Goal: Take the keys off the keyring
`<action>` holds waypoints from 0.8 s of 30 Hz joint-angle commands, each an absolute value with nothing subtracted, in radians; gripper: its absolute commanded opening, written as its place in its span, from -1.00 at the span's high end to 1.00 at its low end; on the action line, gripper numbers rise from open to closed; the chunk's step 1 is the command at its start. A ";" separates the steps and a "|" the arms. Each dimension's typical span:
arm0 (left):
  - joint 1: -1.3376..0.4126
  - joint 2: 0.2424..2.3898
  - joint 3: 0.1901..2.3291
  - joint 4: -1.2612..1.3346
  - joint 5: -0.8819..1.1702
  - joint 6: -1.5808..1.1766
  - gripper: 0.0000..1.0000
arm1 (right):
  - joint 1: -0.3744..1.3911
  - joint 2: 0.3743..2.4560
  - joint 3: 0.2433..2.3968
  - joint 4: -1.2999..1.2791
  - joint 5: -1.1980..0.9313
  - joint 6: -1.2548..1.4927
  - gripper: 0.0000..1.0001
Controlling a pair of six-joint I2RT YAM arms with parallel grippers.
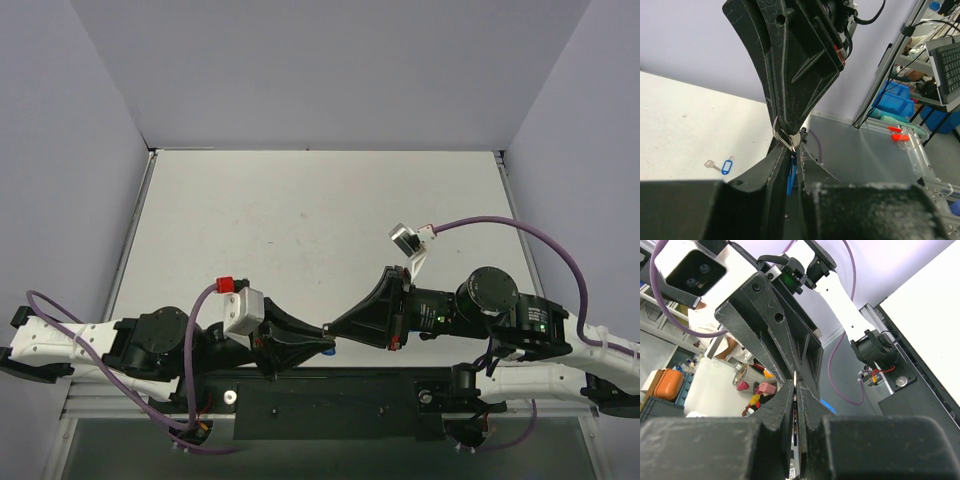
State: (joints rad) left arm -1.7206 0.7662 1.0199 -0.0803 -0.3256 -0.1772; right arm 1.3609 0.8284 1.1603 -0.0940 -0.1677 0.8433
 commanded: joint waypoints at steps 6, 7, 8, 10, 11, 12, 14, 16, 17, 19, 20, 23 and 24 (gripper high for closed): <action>-1.727 0.755 1.066 -0.023 -0.345 -0.391 0.67 | 1.376 0.867 1.210 -0.078 -0.252 0.756 1.00; -1.727 0.752 1.066 -0.017 -0.342 -0.397 0.67 | 1.382 0.870 1.210 -0.078 -0.262 0.747 1.00; -1.727 0.749 1.065 -0.015 -0.338 -0.414 0.67 | 1.385 0.873 1.213 -0.078 -0.267 0.741 1.00; -1.727 0.746 1.065 -0.015 -0.331 -0.434 0.67 | 1.399 0.876 1.212 -0.075 -0.284 0.726 1.00; -1.727 0.744 1.063 -0.014 -0.328 -0.451 0.67 | 1.399 0.876 1.212 -0.075 -0.287 0.723 1.00; -1.727 0.744 1.058 0.021 -0.330 -0.460 0.67 | 1.408 0.882 1.212 -0.074 -0.296 0.715 1.00; -1.727 0.744 1.063 0.018 -0.342 -0.488 0.68 | 1.423 0.893 1.216 -0.075 -0.307 0.701 1.00; -1.726 0.745 1.068 0.006 -0.359 -0.515 0.69 | 1.442 0.899 1.223 -0.080 -0.311 0.678 1.00; -1.726 0.746 1.066 0.002 -0.364 -0.534 0.70 | 1.448 0.905 1.224 -0.081 -0.311 0.672 1.00; -1.726 0.742 1.066 0.002 -0.371 -0.557 0.73 | 1.471 0.917 1.236 -0.089 -0.316 0.654 1.00; -1.726 0.738 1.066 0.002 -0.380 -0.564 0.74 | 1.483 0.919 1.239 -0.095 -0.316 0.640 1.00; -1.726 0.735 1.065 0.002 -0.402 -0.600 0.75 | 1.506 0.933 1.252 -0.098 -0.319 0.621 1.00; -1.726 0.733 1.065 0.002 -0.420 -0.604 0.77 | 1.517 0.933 1.253 -0.095 -0.322 0.617 1.00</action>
State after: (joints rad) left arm -1.7409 0.7391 1.0222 -0.0872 -0.3058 -0.5465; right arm 1.4555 0.8936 1.2335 -0.0887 -0.2157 0.6544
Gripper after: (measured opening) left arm 0.150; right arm 0.006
